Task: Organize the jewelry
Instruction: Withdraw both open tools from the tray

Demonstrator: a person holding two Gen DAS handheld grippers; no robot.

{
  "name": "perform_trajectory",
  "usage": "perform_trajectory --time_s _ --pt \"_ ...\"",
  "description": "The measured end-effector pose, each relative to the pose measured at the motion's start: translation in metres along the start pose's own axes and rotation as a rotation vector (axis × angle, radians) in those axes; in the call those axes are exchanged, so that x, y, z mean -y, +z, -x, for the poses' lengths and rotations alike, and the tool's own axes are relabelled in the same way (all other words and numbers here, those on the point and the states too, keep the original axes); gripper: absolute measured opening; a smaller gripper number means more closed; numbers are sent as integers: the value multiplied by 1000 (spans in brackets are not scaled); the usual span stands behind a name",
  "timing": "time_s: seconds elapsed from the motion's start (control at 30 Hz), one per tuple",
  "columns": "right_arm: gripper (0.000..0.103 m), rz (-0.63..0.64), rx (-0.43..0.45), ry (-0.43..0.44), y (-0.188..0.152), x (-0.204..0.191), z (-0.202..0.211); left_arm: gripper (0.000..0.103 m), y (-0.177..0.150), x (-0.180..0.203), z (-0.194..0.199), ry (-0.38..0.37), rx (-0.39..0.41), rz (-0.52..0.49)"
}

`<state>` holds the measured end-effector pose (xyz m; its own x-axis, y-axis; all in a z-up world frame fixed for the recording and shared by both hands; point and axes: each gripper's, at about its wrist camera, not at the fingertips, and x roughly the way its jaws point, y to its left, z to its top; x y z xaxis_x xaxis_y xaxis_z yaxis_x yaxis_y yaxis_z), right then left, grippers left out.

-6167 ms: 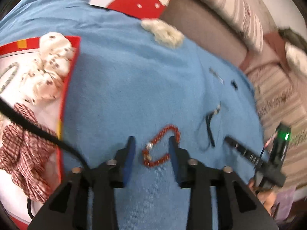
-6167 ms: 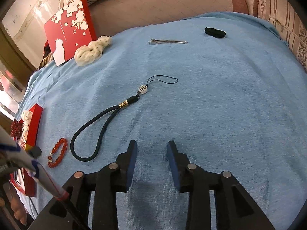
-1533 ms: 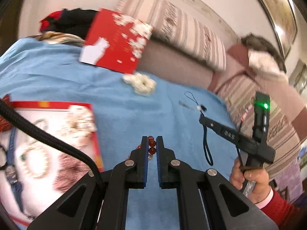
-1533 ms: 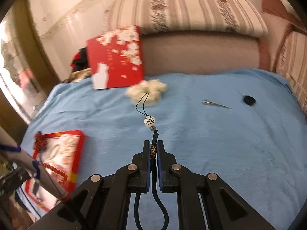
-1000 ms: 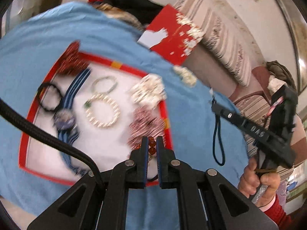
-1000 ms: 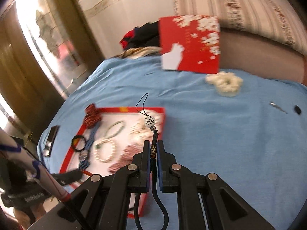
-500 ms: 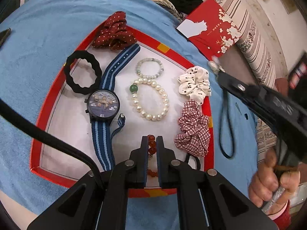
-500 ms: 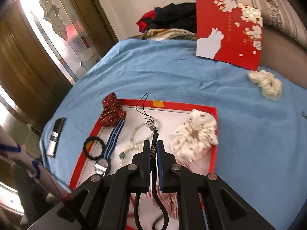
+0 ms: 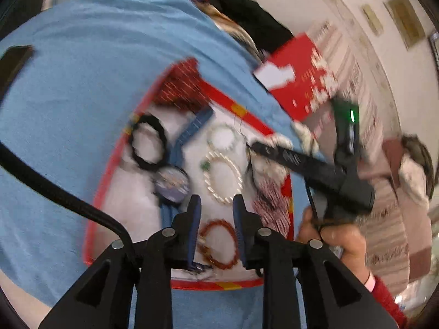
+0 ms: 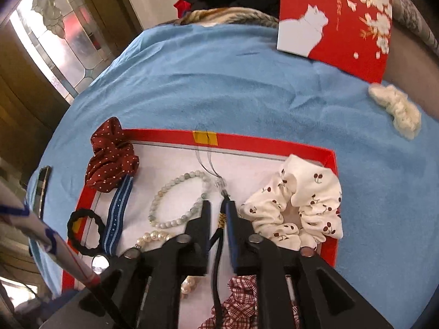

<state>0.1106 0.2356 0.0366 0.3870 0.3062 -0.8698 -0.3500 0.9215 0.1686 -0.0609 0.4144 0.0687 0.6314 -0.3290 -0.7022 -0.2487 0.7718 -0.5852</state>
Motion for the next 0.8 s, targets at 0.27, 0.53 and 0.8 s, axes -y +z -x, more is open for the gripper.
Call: perform_trajectory --time_s 0.27,0.53,0.8 --pt "34 13 104 51 -10 23 58 28 12 -47 31 175 151 185" --pt "35 -10 115 9 -52 69 85 36 16 -53 32 319 193 203" --pt "35 -5 113 24 -74 80 68 40 15 -55 39 456 239 188"
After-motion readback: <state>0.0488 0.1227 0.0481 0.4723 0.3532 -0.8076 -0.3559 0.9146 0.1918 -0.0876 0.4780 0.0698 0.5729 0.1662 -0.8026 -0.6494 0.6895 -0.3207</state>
